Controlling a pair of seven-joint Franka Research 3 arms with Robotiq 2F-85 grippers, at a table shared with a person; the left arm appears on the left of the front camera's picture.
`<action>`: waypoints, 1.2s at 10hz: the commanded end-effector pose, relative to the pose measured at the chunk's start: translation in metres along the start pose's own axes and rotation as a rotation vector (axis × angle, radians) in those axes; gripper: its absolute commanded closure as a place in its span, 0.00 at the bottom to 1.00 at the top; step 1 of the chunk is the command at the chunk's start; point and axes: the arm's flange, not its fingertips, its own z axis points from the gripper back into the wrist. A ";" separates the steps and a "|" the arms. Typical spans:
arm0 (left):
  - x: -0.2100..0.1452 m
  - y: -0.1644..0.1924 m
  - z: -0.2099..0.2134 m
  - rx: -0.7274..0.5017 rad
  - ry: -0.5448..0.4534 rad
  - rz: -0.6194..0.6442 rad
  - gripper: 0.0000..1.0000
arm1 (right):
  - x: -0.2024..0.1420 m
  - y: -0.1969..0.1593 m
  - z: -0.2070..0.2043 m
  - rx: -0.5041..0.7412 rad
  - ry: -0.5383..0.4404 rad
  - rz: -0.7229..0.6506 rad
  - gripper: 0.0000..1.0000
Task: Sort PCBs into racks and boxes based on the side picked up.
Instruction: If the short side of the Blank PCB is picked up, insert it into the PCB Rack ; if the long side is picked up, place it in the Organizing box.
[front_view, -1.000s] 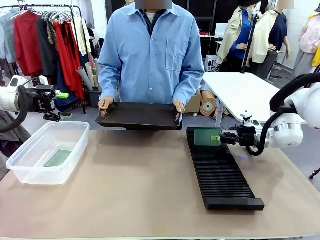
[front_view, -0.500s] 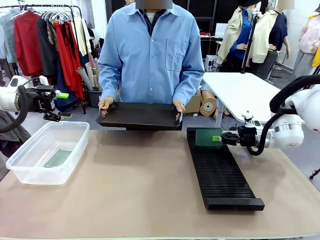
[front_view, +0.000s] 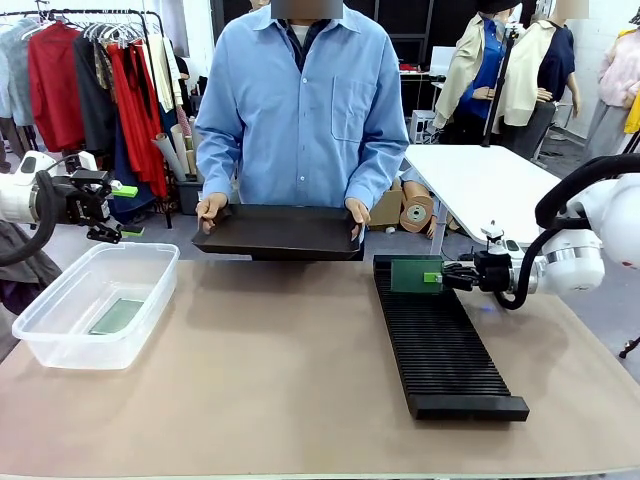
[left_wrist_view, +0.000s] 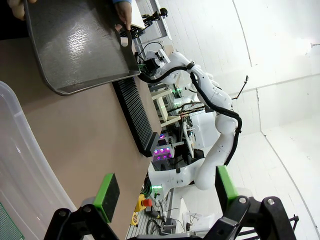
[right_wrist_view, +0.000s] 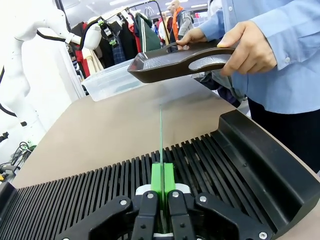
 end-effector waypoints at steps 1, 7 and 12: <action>0.000 -0.002 0.001 -0.005 -0.002 -0.003 0.00 | -0.002 -0.007 0.001 0.017 0.030 0.031 1.00; 0.000 -0.002 0.001 -0.005 -0.002 -0.003 0.00 | -0.005 -0.020 -0.012 0.043 0.119 0.062 1.00; 0.000 -0.002 0.001 -0.005 -0.002 -0.003 0.00 | -0.016 -0.028 -0.007 0.027 0.087 0.040 1.00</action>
